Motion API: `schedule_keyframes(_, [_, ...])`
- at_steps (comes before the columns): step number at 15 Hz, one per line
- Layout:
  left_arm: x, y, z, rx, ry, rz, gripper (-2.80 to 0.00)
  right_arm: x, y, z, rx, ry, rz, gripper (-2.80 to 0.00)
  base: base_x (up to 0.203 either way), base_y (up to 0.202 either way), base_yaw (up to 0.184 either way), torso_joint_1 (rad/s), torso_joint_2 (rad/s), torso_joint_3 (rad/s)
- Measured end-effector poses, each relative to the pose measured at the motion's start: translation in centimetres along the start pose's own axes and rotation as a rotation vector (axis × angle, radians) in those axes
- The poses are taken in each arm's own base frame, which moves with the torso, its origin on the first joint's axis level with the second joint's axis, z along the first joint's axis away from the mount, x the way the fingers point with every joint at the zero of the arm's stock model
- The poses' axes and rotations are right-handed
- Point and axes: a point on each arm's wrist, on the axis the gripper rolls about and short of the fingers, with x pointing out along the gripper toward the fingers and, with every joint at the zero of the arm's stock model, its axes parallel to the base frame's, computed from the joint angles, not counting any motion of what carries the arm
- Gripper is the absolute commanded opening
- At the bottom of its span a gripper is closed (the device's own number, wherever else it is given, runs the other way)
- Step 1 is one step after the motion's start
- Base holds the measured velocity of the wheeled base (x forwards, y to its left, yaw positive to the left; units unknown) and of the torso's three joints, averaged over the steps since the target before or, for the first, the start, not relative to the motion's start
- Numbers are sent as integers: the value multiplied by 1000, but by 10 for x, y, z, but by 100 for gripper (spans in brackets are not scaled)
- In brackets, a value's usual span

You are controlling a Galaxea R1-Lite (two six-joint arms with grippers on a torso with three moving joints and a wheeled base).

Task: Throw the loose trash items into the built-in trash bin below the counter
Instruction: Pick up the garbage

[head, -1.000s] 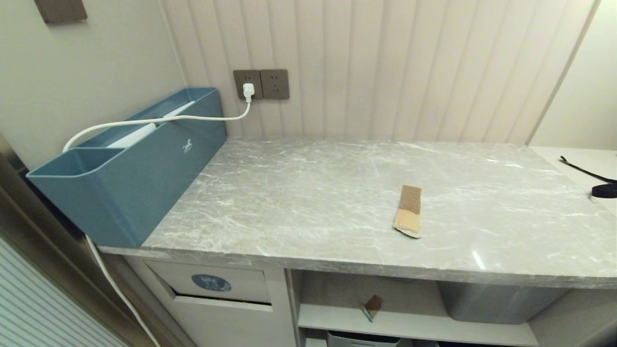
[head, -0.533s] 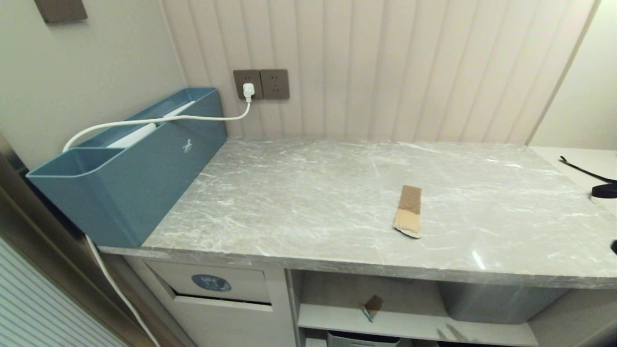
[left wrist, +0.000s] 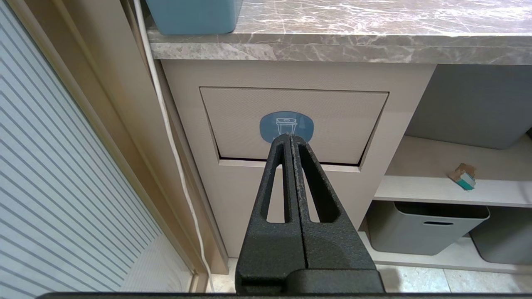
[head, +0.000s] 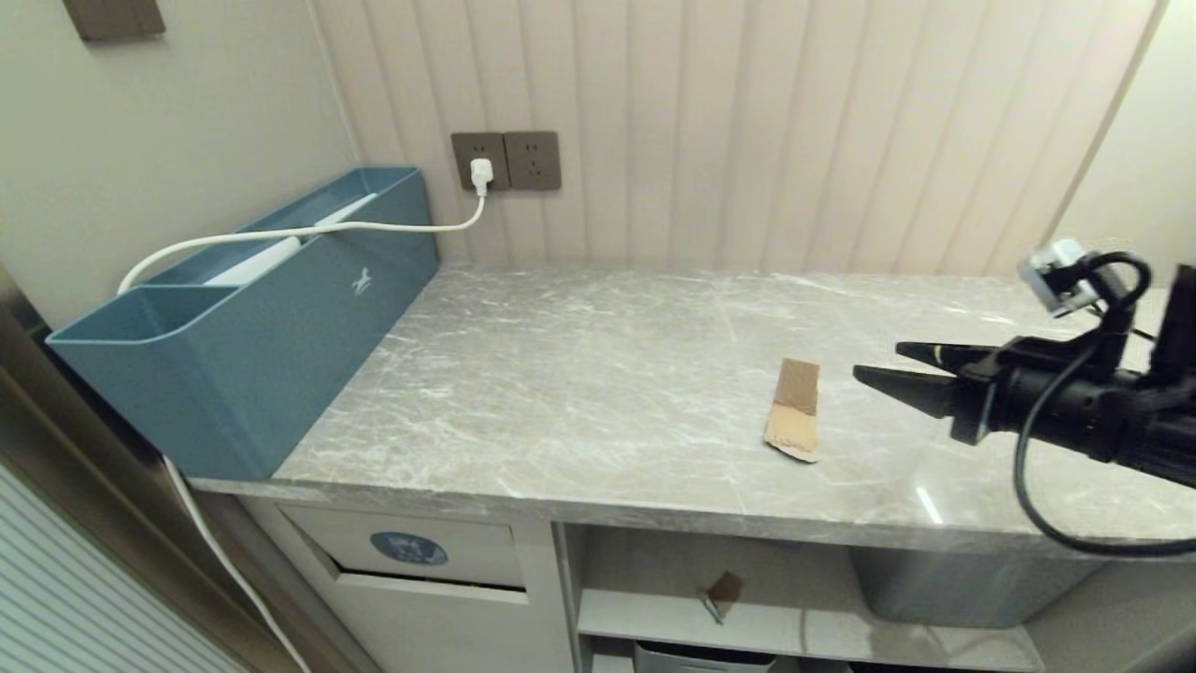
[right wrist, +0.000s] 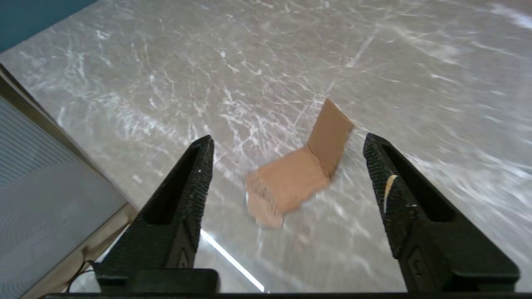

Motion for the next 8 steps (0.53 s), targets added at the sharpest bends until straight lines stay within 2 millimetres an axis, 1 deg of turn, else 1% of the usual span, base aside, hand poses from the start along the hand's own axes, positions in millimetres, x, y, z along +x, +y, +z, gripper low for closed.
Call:
schedule_keyframes(3, [0,0,0,0,0,0,-280,51,-17,-14,1,8,29,0,0,0,0,0,0,0])
schedule_keyframes(4, [0,0,0,0,0,0,-280,64,-22,-17,1,10,33,0,0,0,0,0,0,0])
schedule_keyframes(6, [0,0,0,0,0,0,-280,84,-30,-26,6,24,35,0,0,0,0,0,0,0])
schedule_keyframes(8, [0,0,0,0,0,0,-280,94,-35,-33,-1,28,36,0,0,0,0,0,0,0])
